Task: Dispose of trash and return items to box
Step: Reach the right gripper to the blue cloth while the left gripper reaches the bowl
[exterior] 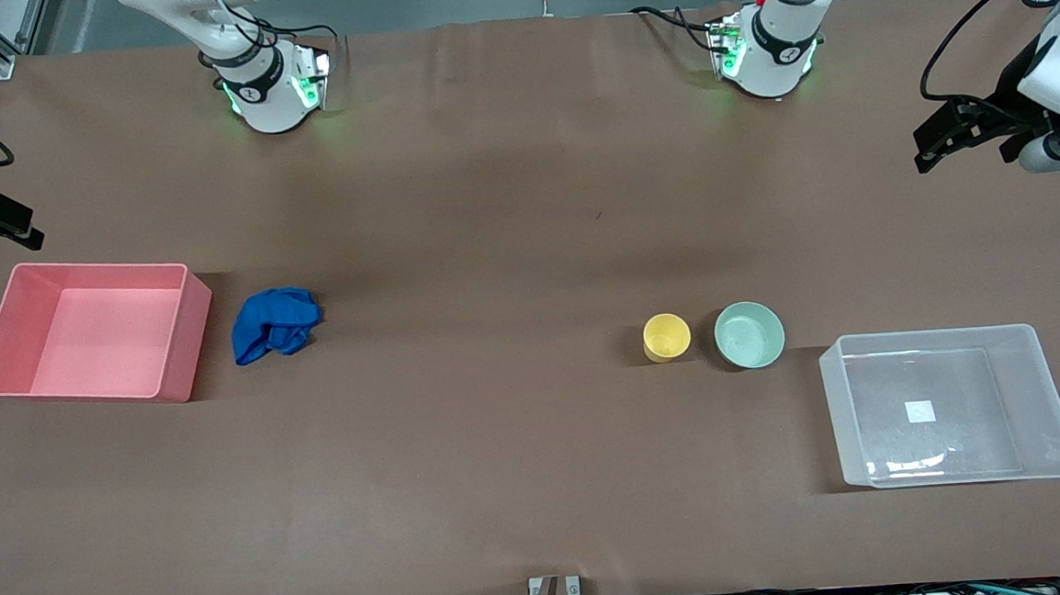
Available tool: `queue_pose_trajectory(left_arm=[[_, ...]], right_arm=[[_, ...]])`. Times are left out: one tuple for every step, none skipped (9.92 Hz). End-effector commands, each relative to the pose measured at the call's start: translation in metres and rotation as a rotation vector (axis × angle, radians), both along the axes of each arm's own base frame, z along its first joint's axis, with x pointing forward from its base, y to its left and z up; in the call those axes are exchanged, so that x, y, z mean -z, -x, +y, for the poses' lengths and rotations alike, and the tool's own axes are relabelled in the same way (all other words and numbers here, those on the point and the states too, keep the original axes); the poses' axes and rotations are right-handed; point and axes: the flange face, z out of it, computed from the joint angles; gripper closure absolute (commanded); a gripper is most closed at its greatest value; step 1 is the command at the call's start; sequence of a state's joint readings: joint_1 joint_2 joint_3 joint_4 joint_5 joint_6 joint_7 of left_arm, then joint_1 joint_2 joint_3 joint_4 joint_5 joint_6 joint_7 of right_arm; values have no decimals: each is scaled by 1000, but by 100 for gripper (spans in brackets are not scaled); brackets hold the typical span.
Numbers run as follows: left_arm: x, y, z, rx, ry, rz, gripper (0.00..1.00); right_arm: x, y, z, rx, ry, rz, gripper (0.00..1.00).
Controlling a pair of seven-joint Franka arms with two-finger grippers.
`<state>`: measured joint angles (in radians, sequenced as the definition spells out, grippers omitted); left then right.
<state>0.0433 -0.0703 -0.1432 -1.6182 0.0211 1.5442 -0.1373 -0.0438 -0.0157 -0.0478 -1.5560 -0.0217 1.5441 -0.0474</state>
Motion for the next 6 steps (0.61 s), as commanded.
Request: queue_pose_trajectory(left_arm=[[12,-3,1,5,14,47,0],[12,-3,1,5,12,47,0],[7,-4,0,5,13,38,0],[6,-15,-9,19,18,30,0],[10,-21,-11,20,20,36,0],[18,-24,-9,8,22,51,0]], right_arm=[[-4,3,-2,6,-8,0,0],[-4,3,-3,9,-8,0,0],[-4,3,-3,8,-8,0,0],[-4,3,-3,8,-8,1,0],[-3,3,-3,9,-8,3,0],[-3,3,-3,8,-8,2,0]])
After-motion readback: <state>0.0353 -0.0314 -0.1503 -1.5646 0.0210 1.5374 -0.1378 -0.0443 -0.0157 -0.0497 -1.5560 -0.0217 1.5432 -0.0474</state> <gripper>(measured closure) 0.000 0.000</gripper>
